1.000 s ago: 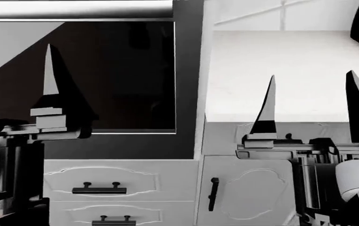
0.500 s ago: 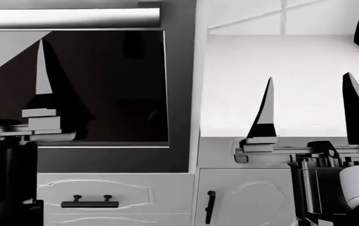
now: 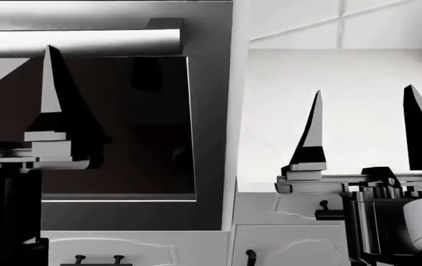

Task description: Preheat the oven by turning the temperature knob.

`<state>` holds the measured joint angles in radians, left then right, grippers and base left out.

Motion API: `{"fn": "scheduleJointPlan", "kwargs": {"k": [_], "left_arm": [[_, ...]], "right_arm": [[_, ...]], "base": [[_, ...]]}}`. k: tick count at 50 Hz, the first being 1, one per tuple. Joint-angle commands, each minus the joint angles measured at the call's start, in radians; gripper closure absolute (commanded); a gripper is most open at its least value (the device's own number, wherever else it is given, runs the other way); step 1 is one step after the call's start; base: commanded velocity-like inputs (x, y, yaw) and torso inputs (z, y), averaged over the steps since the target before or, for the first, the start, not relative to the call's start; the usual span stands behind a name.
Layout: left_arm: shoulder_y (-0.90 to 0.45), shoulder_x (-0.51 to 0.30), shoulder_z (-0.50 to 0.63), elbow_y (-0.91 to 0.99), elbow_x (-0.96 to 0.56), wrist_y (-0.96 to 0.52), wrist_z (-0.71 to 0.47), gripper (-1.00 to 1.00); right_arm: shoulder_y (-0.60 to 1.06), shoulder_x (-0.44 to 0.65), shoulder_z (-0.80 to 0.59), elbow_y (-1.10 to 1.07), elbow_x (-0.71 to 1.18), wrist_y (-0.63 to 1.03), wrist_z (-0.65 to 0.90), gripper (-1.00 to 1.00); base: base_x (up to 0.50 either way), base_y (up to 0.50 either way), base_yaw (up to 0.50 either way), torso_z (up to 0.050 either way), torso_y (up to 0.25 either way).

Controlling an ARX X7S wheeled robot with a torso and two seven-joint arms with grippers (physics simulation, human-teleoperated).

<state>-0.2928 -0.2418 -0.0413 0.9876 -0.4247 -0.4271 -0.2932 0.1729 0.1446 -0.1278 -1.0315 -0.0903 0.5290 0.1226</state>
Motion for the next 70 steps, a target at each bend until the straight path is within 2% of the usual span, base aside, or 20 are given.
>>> {"fn": "scheduleJointPlan", "kwargs": {"k": [1, 29, 31, 70], "left_arm": [[0.002, -0.014, 0.006, 0.003, -0.007, 0.007, -0.011, -1.00], [0.005, -0.047, 0.021, 0.012, -0.027, 0.025, -0.036, -1.00], [0.019, -0.052, 0.015, 0.007, -0.056, 0.058, -0.007, -1.00], [0.008, -0.115, 0.024, 0.025, -0.095, 0.060, -0.077, -1.00]], "right_arm": [[0.002, 0.002, 0.004, -0.002, 0.001, 0.009, 0.008, -1.00], [-0.013, 0.020, -0.025, 0.020, -0.005, -0.026, 0.028, -1.00], [-0.013, 0.021, -0.030, 0.024, -0.008, -0.026, 0.031, -1.00], [-0.016, 0.043, -0.048, 0.025, -0.001, -0.020, 0.053, -1.00]], "base": [[0.30, 0.00, 0.00, 0.000, 0.000], [0.06, 0.00, 0.00, 0.000, 0.000], [0.00, 0.00, 0.00, 0.000, 0.000], [0.00, 0.00, 0.00, 0.049, 0.000]]}}
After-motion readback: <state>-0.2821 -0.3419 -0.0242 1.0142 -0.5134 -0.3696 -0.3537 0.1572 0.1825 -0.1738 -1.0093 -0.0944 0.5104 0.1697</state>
